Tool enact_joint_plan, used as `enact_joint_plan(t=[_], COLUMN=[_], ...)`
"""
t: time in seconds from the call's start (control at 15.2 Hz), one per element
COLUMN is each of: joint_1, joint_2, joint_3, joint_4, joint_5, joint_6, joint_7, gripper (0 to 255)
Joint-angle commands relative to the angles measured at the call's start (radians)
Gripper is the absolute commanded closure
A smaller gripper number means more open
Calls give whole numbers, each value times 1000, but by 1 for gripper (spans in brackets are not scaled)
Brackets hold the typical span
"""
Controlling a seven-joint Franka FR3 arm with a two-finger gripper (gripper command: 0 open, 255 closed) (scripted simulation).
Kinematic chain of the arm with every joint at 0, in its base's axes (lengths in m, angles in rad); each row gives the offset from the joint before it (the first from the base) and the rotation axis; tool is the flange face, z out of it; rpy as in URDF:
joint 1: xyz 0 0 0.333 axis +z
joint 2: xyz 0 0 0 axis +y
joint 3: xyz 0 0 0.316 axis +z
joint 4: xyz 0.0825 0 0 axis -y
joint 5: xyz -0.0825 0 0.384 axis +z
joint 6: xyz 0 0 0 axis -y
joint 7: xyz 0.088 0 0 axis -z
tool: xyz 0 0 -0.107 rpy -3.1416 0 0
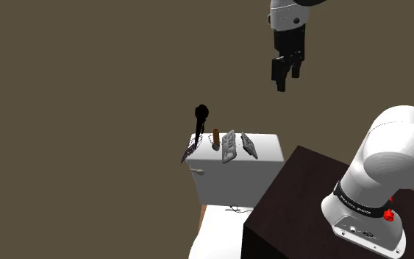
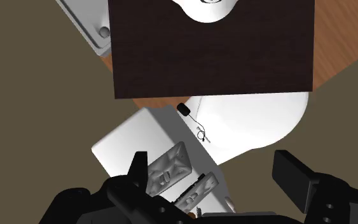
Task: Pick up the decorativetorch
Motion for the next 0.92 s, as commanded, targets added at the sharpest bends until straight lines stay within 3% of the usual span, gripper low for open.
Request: enact_joint_plan(t=[0.0, 0.86], joint_1=[0, 20], joint_2=[0, 366], joint_3=[0, -75], joint_4=[0, 25], joint_5=[0, 92], joint_6=[0, 482], joint_7=[0, -42], gripper=[0, 0])
